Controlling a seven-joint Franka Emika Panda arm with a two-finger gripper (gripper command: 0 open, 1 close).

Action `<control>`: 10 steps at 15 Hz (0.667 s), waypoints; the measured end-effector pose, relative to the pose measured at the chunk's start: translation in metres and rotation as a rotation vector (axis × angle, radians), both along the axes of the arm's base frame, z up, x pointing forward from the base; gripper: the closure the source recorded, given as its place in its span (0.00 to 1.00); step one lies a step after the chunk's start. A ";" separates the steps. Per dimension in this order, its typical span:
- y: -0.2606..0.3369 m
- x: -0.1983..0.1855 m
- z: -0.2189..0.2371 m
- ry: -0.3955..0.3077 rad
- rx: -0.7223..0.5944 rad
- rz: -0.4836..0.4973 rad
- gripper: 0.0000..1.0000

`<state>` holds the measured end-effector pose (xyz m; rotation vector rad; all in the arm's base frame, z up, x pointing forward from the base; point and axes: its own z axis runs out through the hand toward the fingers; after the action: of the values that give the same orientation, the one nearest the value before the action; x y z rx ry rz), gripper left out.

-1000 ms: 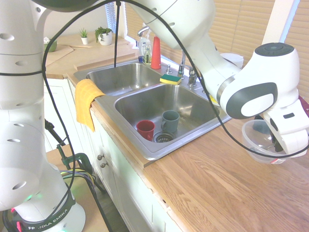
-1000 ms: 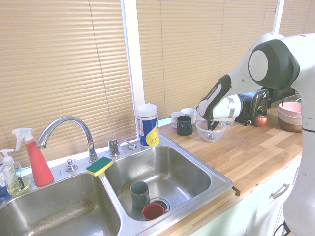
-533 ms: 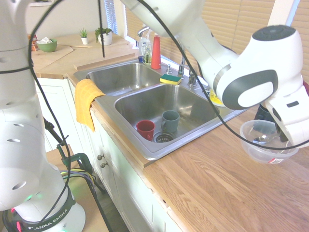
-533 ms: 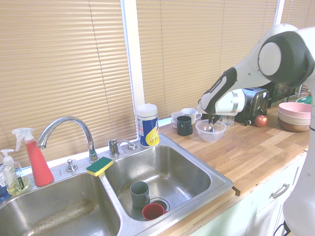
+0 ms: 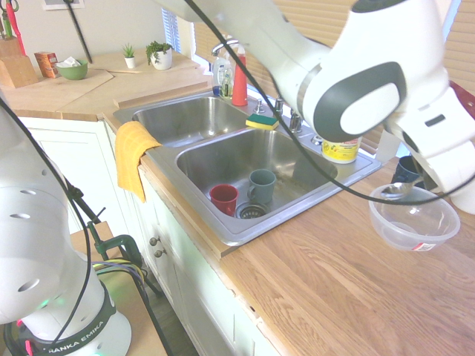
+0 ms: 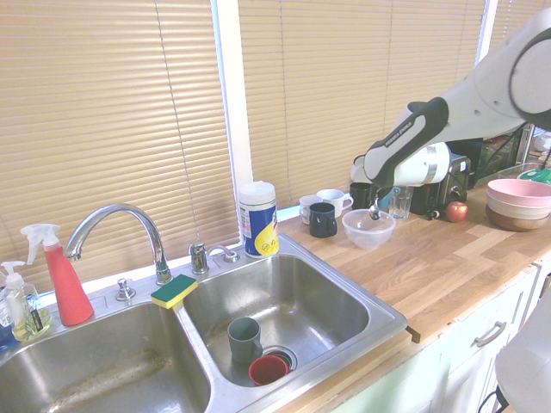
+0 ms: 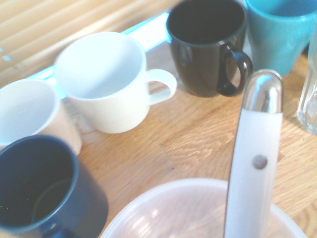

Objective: Put the spoon into the sink

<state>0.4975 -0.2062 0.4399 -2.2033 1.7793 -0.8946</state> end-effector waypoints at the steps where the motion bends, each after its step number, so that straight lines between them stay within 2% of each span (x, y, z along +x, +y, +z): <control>1: 0.017 0.001 0.000 0.000 -0.026 0.023 1.00; 5: 0.102 0.003 -0.014 0.001 -0.137 0.111 1.00; 10: 0.219 -0.034 -0.034 0.000 -0.253 0.187 1.00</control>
<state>0.4636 0.0128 0.4061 -2.4713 1.4988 -1.1285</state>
